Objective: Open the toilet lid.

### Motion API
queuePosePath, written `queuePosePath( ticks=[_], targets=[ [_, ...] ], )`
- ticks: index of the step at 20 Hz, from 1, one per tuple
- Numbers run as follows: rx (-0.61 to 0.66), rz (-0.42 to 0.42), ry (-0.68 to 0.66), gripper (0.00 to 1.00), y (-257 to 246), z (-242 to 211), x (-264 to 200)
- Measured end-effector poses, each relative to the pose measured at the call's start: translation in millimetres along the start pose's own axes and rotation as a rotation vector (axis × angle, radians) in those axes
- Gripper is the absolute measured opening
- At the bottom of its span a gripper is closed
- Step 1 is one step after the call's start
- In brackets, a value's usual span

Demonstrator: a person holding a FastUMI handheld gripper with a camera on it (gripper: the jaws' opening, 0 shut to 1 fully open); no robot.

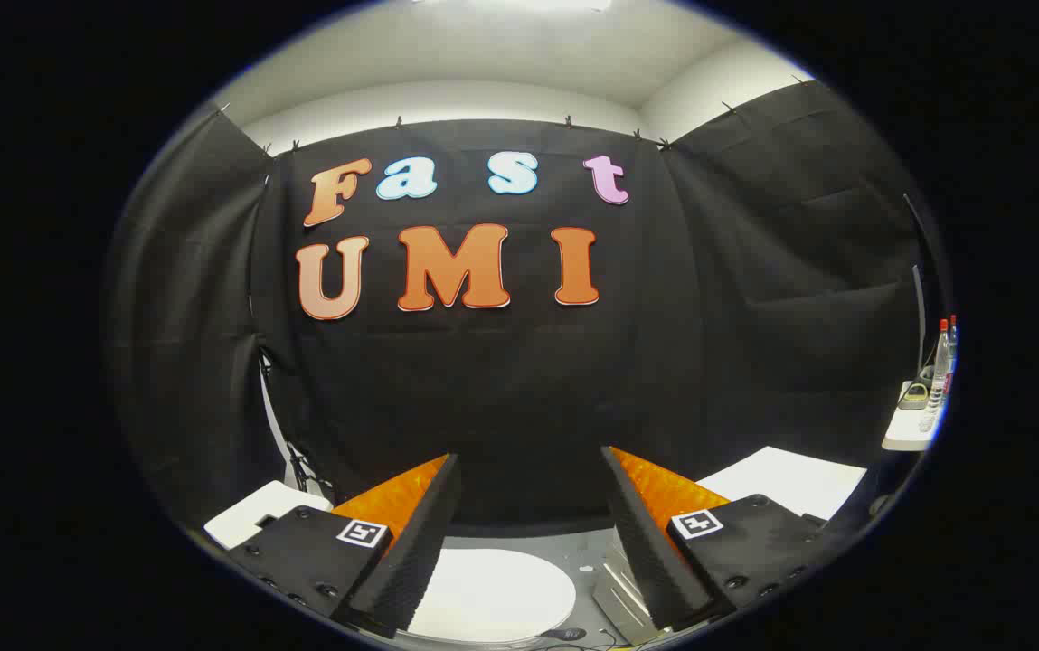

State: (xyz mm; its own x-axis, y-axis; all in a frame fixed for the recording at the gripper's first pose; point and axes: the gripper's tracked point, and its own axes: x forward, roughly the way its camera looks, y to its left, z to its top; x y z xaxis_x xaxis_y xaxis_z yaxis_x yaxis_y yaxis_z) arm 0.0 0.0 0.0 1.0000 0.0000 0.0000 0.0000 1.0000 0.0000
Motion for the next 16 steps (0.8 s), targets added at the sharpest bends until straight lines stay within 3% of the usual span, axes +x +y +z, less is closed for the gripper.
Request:
queuePosePath(
  ticks=[16],
  targets=[
    [0.024,-0.013,-0.023,0.98,5,-7,-24]
  ],
)
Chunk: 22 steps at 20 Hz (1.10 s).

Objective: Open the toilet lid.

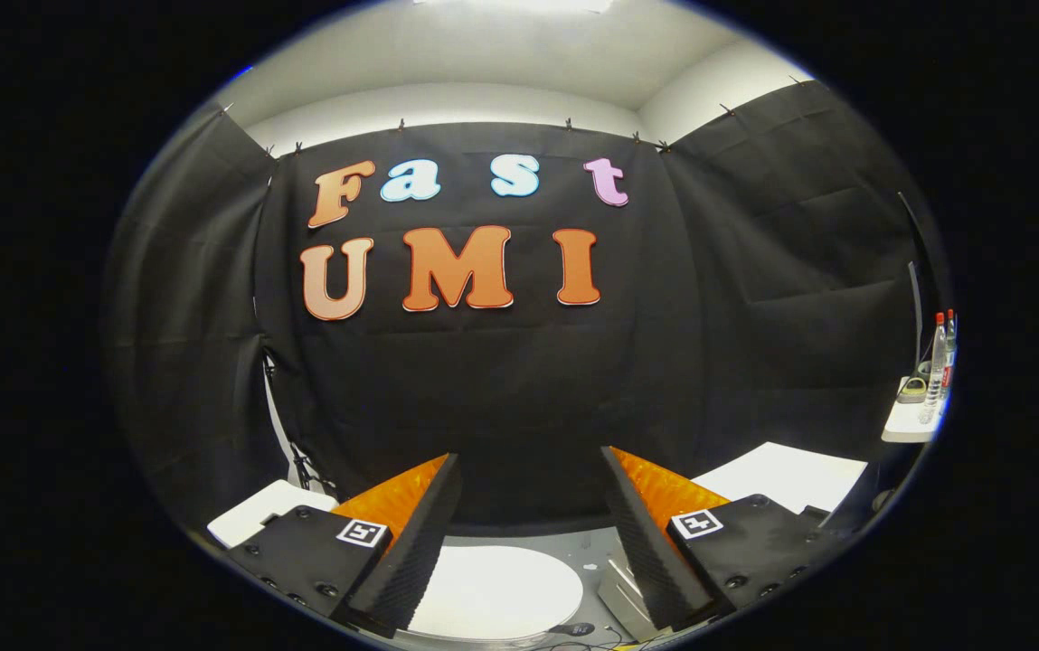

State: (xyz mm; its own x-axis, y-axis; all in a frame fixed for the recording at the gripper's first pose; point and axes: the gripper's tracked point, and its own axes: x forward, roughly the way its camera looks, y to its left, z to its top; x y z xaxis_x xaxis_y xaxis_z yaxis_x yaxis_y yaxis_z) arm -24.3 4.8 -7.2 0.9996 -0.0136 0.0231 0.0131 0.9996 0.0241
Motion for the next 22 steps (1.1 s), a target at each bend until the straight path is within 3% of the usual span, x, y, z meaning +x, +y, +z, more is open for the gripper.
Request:
queuePosePath(
  ticks=[11,18,22],
  targets=[
    [0.051,-0.050,0.014,0.98,-42,-59,-3],
    [0.096,-0.107,0.106,0.98,-69,-166,15],
    [0.203,-0.141,0.189,0.98,-76,-236,21]
  ],
)
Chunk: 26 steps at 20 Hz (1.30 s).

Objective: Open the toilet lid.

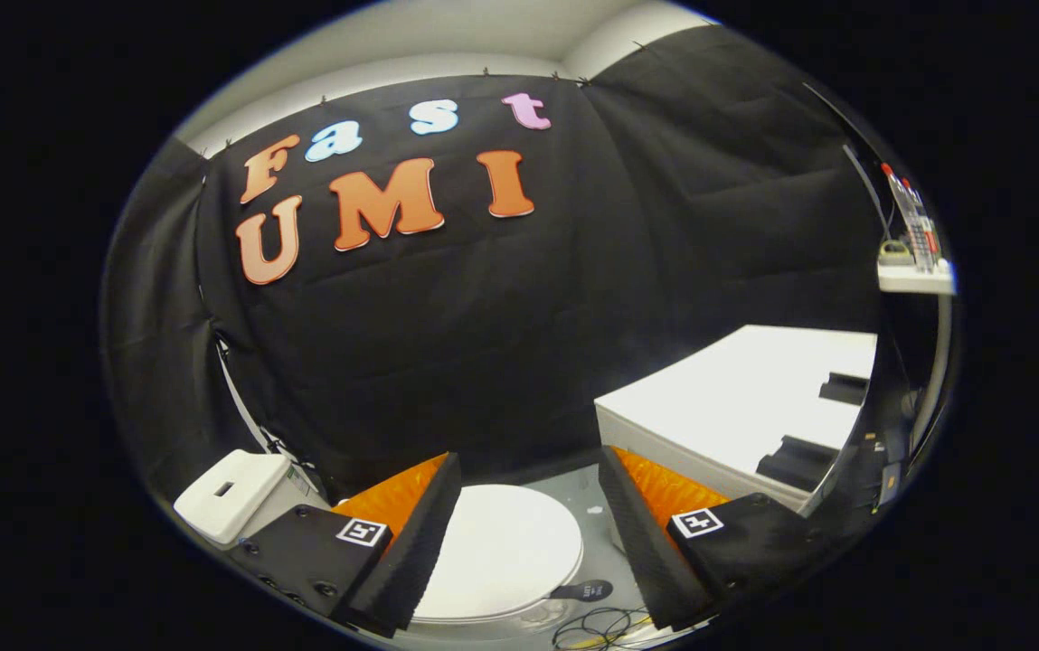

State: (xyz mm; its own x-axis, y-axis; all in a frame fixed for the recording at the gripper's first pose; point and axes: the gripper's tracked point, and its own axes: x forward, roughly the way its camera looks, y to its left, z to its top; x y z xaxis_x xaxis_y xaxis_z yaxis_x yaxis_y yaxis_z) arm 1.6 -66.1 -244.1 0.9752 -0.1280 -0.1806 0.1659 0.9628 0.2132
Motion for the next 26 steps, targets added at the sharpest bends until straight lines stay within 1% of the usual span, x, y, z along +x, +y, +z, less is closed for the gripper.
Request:
queuePosePath(
  ticks=[4,7,8,11,16,20,22,25,26],
  targets=[
    [0.104,-0.061,0.068,0.99,-32,-50,19],
    [0.119,-0.137,0.126,0.98,-61,-93,30],
    [0.123,-0.153,0.147,0.99,-69,-109,33],
    [0.148,-0.191,0.197,0.99,-86,-139,37],
    [0.221,-0.237,0.274,0.99,-103,-189,44],
    [0.274,-0.261,0.351,0.99,-109,-226,41],
    [0.330,-0.260,0.408,0.99,-107,-246,34],
    [0.438,-0.268,0.440,0.99,-109,-256,29],
    [0.481,-0.264,0.456,0.95,-108,-259,26]
  ],
)
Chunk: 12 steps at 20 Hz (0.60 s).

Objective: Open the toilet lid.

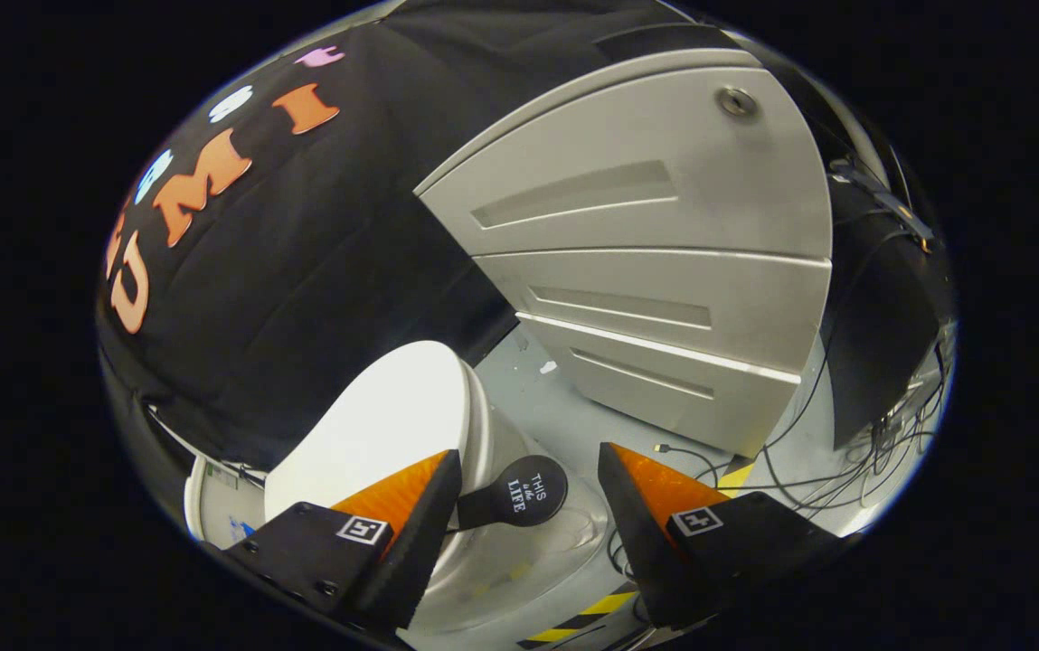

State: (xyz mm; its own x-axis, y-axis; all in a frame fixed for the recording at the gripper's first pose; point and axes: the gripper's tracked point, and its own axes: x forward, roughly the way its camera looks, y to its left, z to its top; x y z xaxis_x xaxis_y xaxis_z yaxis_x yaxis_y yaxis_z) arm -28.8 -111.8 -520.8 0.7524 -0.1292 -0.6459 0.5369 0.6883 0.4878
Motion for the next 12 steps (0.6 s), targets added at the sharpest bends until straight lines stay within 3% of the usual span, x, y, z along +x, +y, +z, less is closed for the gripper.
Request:
queuePosePath(
  ticks=[4,7,12],
  targets=[
    [0.139,0.076,0.117,0.79,10,-19,-3],
    [0.229,0.094,0.135,0.58,11,-18,-3],
    [0.290,0.128,0.157,0.33,15,-8,-11]
  ],
)
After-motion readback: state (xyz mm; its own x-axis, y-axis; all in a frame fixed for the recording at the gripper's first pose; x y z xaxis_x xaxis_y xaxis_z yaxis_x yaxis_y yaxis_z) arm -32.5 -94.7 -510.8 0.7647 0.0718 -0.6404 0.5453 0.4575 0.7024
